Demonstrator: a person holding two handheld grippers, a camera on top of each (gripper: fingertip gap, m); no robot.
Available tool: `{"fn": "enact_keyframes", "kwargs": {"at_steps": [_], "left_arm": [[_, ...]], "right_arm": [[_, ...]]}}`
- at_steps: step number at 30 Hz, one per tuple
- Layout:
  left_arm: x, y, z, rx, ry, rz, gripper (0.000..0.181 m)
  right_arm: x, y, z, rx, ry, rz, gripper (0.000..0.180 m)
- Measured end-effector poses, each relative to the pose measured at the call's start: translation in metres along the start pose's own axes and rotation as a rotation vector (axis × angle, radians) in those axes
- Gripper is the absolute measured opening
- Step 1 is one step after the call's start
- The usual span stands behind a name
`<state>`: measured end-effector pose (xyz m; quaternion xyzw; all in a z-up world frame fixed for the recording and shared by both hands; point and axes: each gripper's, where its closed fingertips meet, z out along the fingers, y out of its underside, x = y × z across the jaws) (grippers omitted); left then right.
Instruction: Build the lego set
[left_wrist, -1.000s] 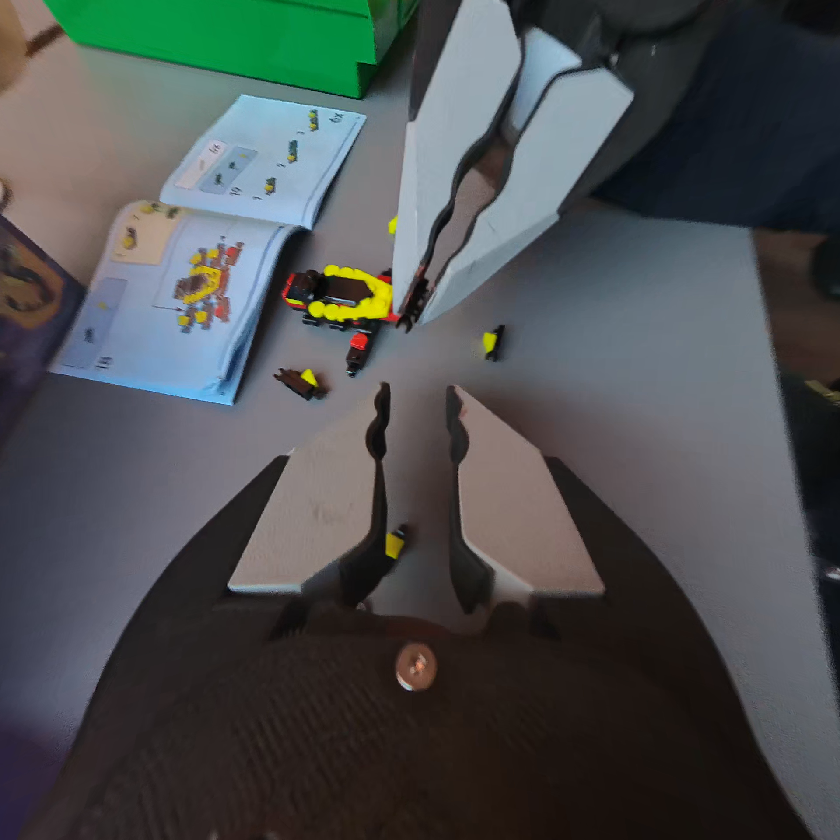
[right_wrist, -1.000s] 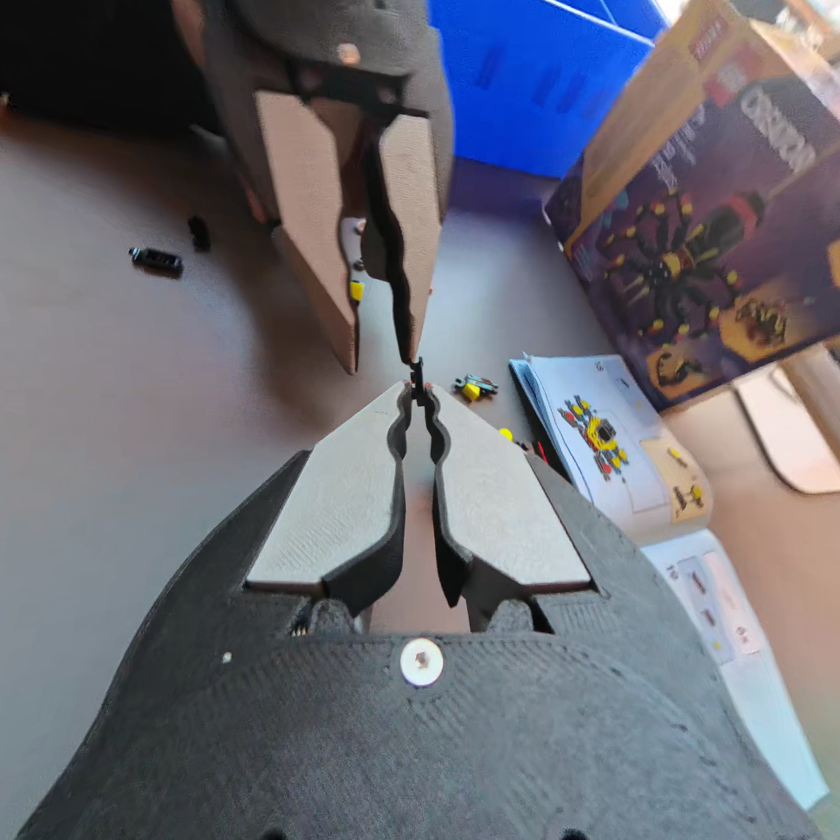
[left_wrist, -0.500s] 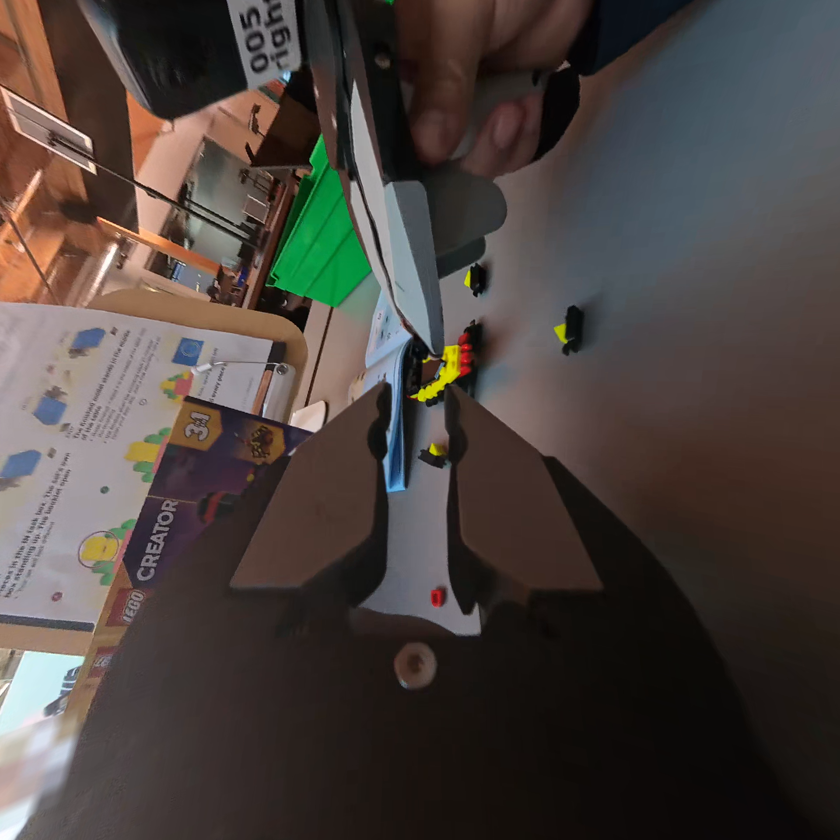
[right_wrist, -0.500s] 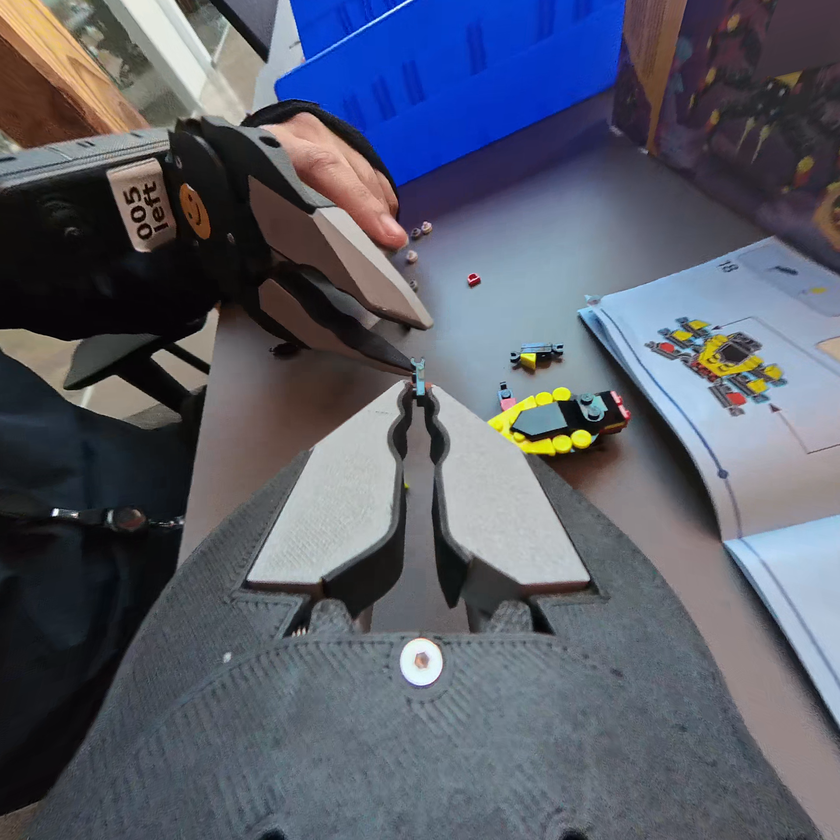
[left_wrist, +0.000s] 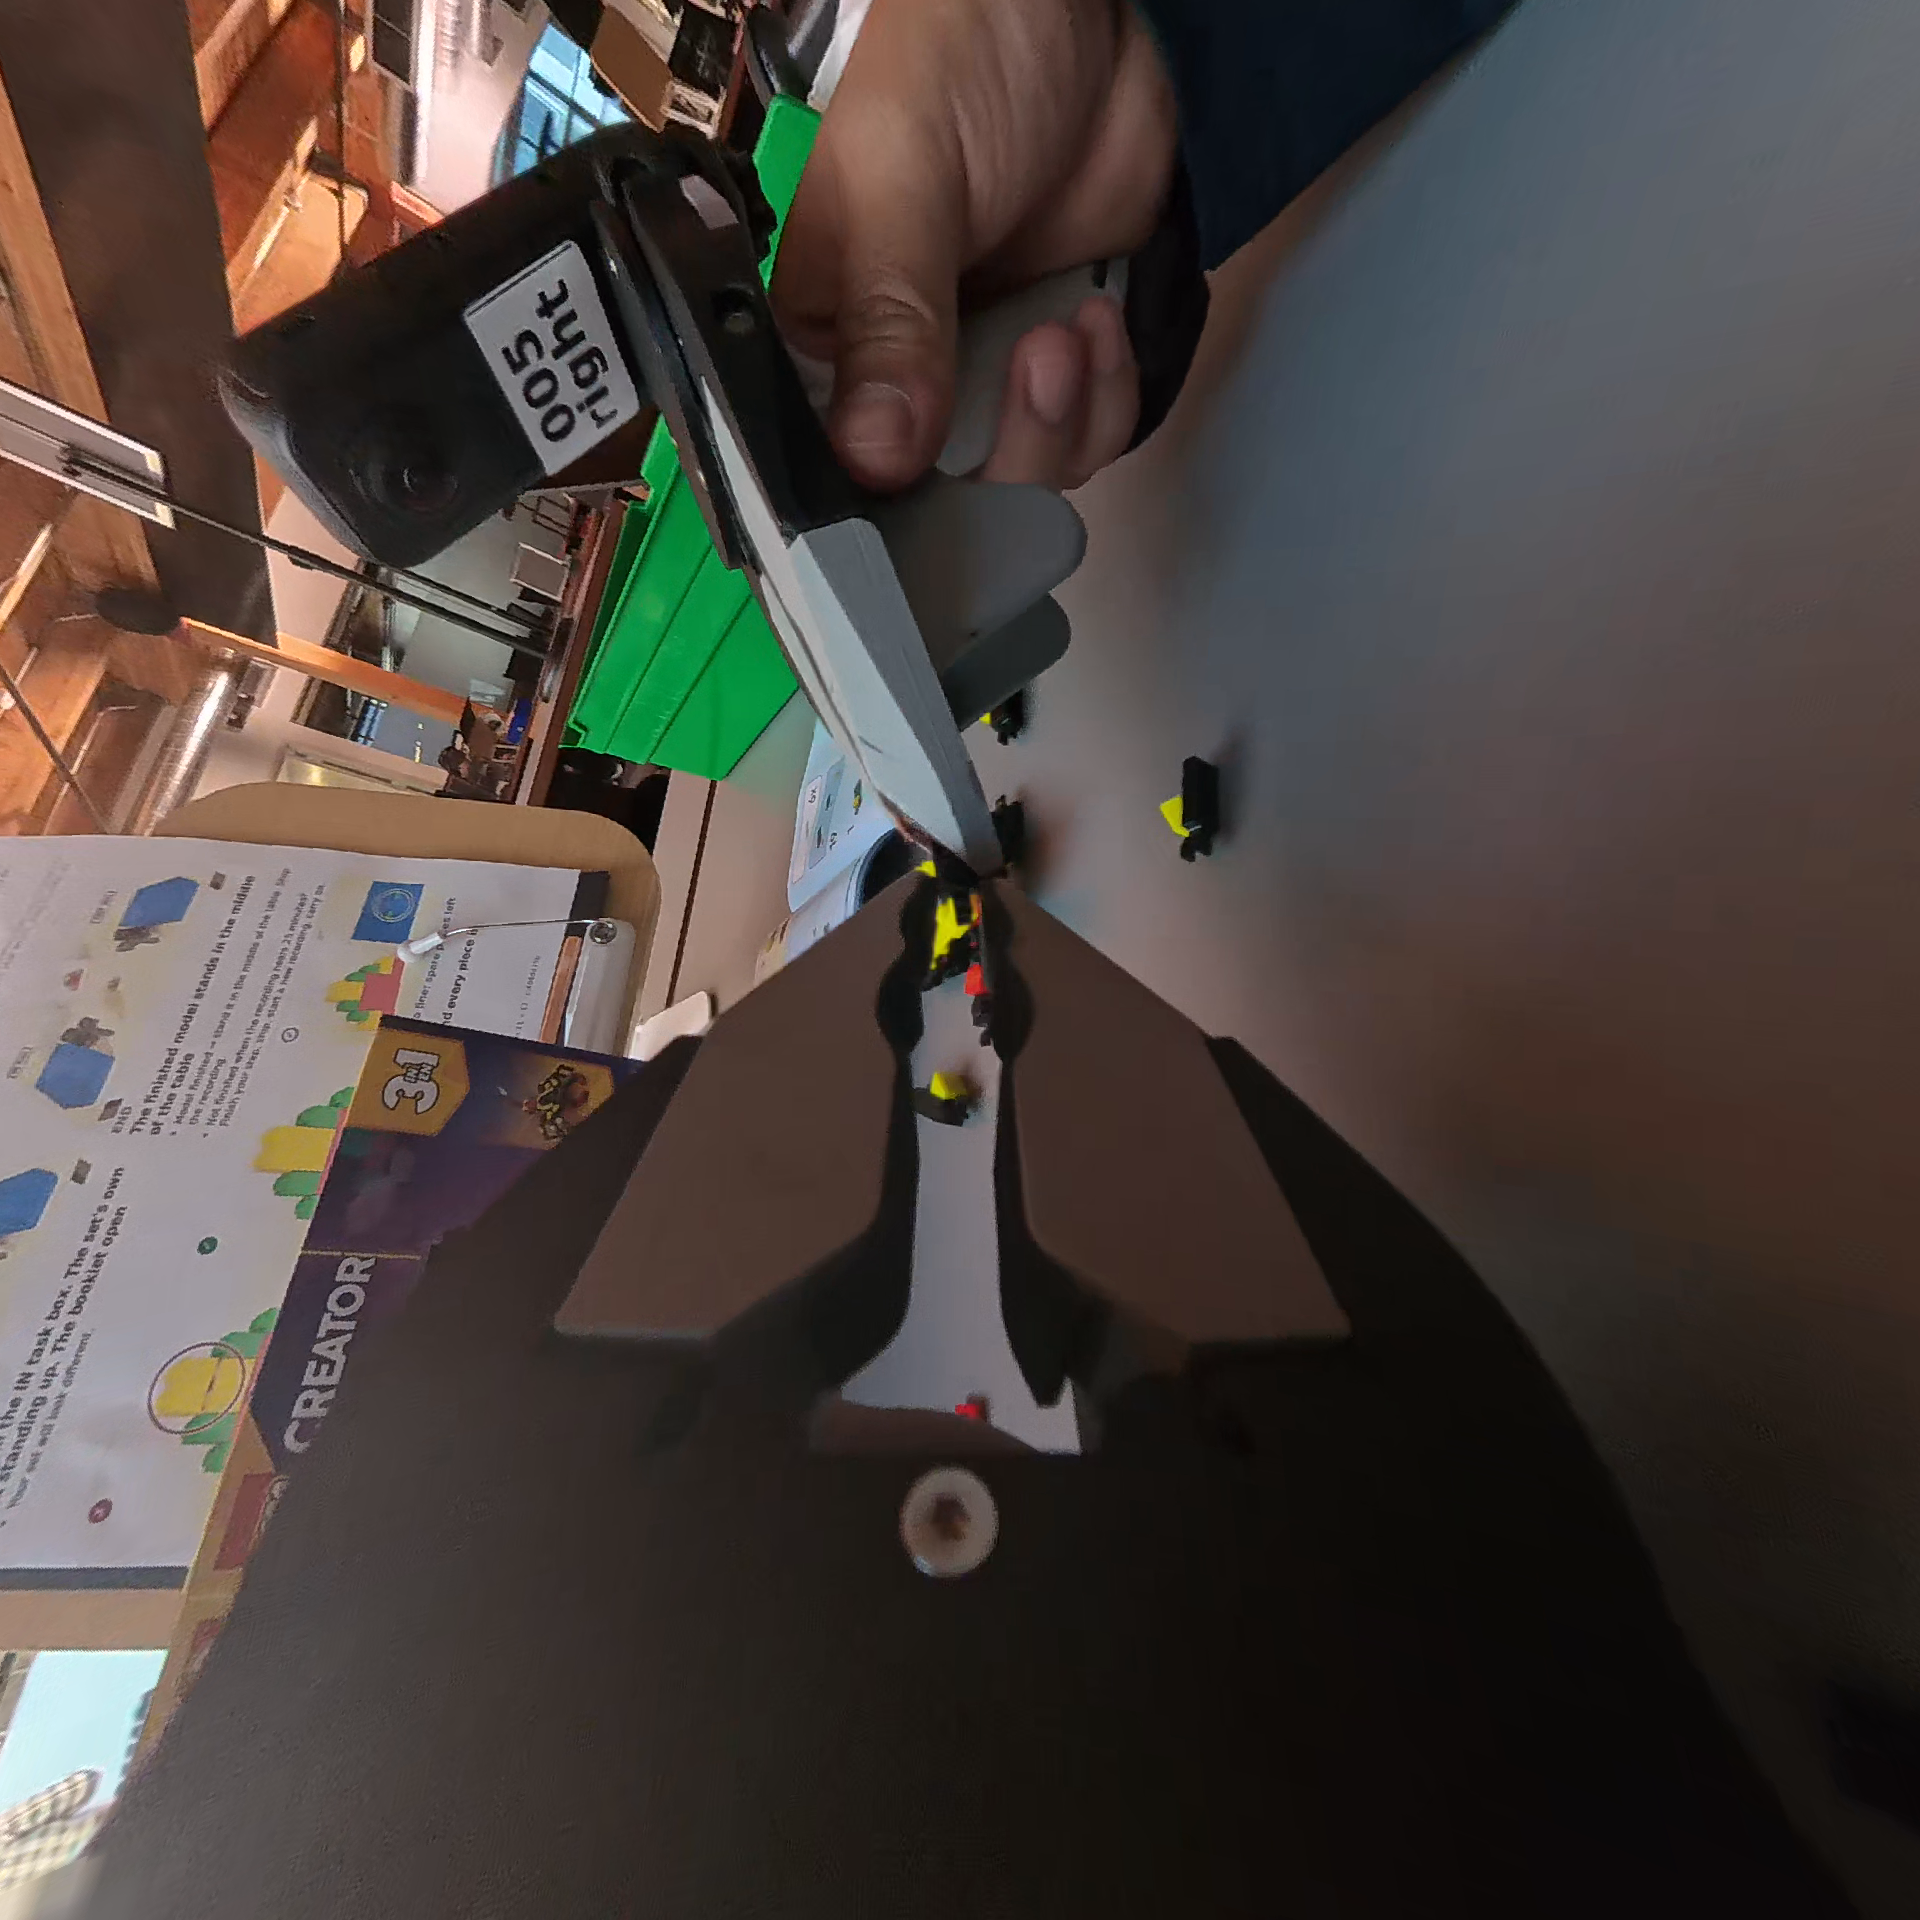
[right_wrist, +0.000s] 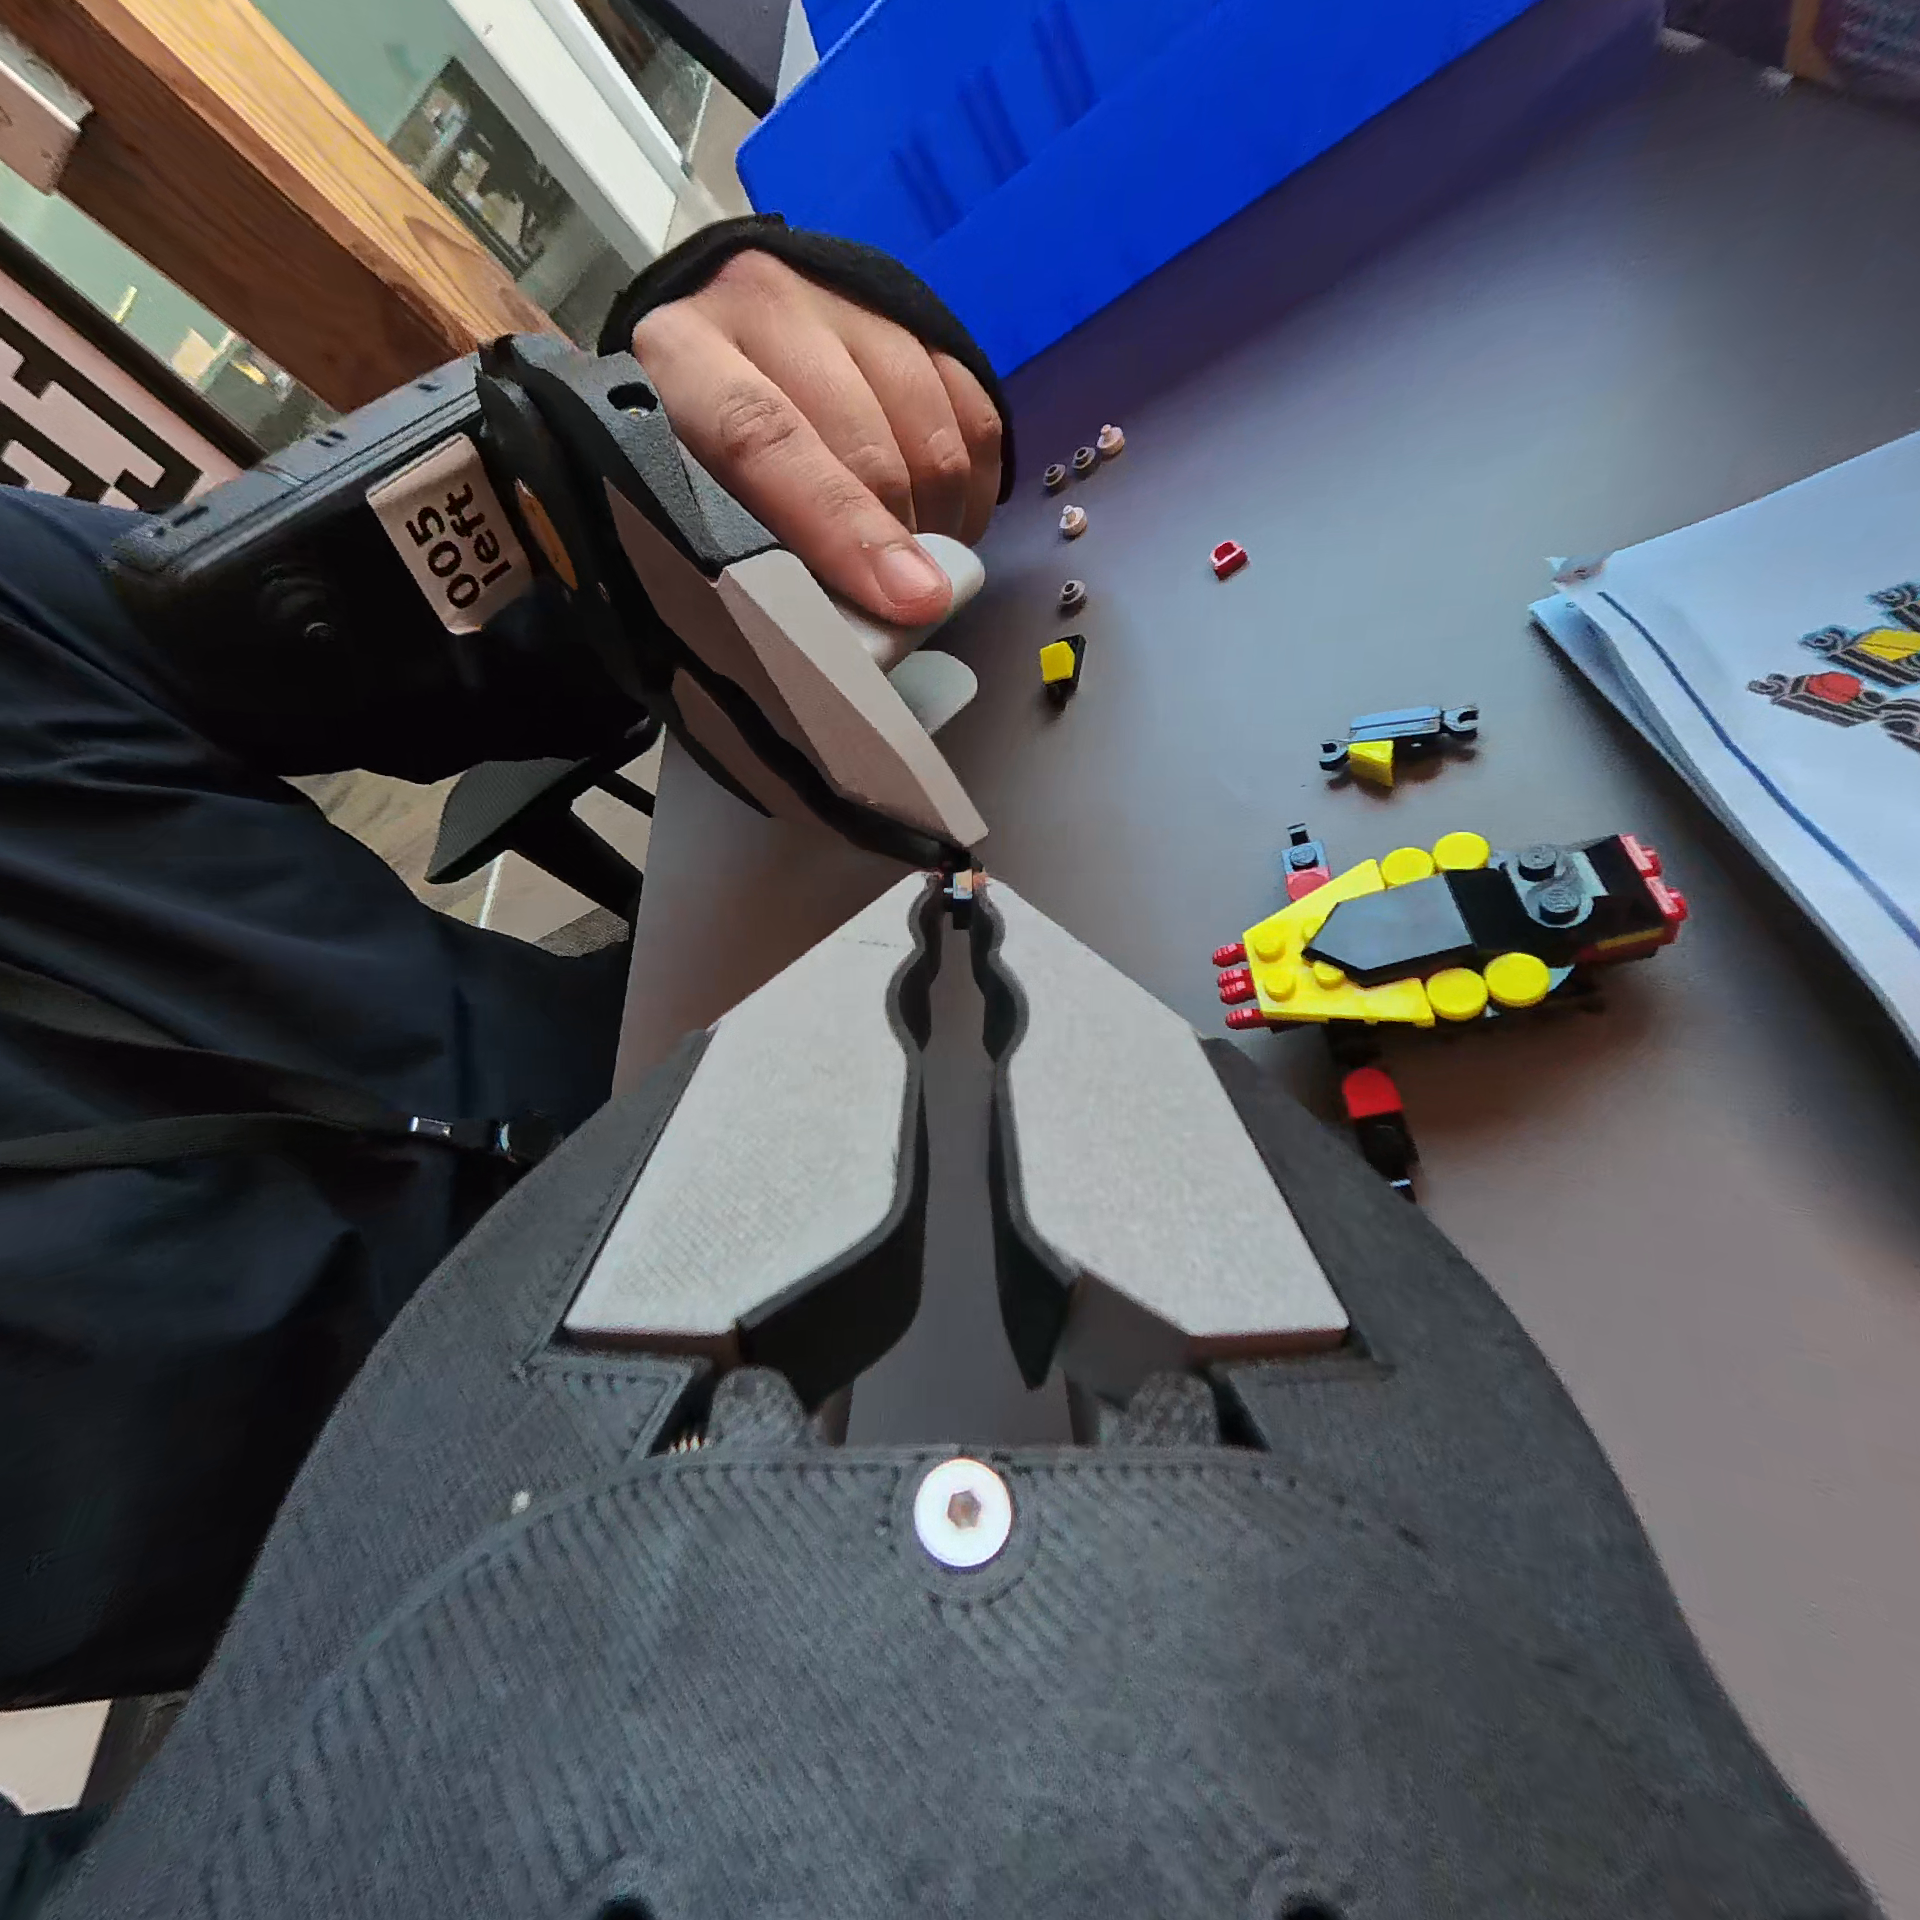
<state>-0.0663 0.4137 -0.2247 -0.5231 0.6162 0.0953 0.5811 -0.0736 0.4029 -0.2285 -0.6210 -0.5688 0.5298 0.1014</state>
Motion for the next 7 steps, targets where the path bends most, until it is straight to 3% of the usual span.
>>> {"fn": "enact_keyframes", "kwargs": {"at_steps": [3, 7], "left_arm": [[0.003, 0.001, -0.002, -0.01, 0.06, -0.082, 0.005], [0.014, 0.021, -0.003, -0.109, 0.246, -0.397, 0.004]], "right_arm": [[0.0, 0.003, 0.001, -0.03, 0.031, -0.061, 0.002], [0.007, 0.008, -0.009, -0.08, 0.147, -0.191, 0.006]]}}
